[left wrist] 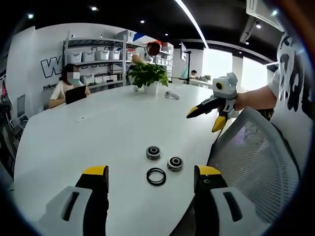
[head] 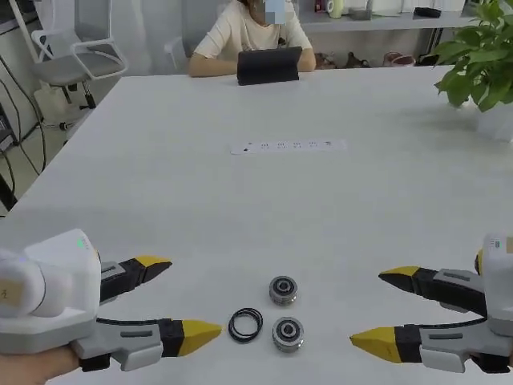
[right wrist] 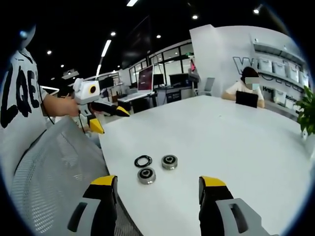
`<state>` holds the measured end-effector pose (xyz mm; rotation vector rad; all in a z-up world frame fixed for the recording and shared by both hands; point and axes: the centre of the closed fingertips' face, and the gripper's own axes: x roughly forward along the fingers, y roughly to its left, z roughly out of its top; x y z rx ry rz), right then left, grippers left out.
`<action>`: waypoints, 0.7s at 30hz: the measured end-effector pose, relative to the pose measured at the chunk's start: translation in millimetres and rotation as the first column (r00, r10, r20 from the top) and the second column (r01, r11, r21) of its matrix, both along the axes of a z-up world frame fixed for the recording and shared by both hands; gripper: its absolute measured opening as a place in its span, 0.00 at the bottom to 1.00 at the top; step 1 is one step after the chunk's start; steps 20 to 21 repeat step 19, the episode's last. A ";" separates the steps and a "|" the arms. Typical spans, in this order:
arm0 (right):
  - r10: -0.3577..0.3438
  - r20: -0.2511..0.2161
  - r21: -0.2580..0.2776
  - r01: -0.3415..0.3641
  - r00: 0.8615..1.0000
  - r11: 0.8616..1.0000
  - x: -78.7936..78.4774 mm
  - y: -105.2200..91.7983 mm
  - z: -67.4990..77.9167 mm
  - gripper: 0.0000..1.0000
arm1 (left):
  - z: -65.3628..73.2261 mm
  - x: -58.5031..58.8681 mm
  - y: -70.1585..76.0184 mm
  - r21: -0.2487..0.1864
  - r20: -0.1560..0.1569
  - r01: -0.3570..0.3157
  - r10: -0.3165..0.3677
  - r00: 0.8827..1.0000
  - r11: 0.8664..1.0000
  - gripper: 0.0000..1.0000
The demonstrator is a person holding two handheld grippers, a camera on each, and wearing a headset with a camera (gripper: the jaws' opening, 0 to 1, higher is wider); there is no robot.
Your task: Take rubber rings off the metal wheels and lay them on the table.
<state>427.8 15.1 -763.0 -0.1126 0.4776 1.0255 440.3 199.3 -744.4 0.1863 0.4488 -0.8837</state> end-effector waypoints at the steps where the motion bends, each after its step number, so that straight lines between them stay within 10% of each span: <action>1: -0.001 0.000 0.000 0.001 1.000 1.000 0.0 -0.2 0.2 0.66 | 0.2 -0.2 -0.1 -0.001 0.000 0.000 0.000 1.000 1.000 0.68; 21: -0.008 0.007 -0.022 0.008 1.000 1.000 -2.4 -9.0 2.2 0.65 | 2.4 -7.4 -1.9 0.002 -0.013 0.009 -0.009 1.000 1.000 0.68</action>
